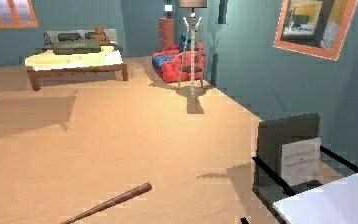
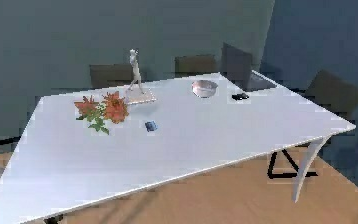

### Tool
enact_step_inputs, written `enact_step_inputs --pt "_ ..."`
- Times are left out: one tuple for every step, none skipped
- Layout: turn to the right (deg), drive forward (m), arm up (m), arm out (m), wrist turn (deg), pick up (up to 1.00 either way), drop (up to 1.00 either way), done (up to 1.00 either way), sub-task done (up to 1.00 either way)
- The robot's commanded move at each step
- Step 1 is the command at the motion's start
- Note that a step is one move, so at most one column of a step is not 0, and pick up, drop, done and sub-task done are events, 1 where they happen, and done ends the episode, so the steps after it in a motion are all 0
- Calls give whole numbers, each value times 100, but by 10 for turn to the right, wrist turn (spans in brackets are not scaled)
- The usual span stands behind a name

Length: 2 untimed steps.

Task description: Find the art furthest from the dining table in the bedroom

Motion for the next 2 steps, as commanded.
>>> enact_step_inputs --pt "0 90 0 0 0 0 0 0 0" --pt "-150 0 0 0 0 0 0 0 0"
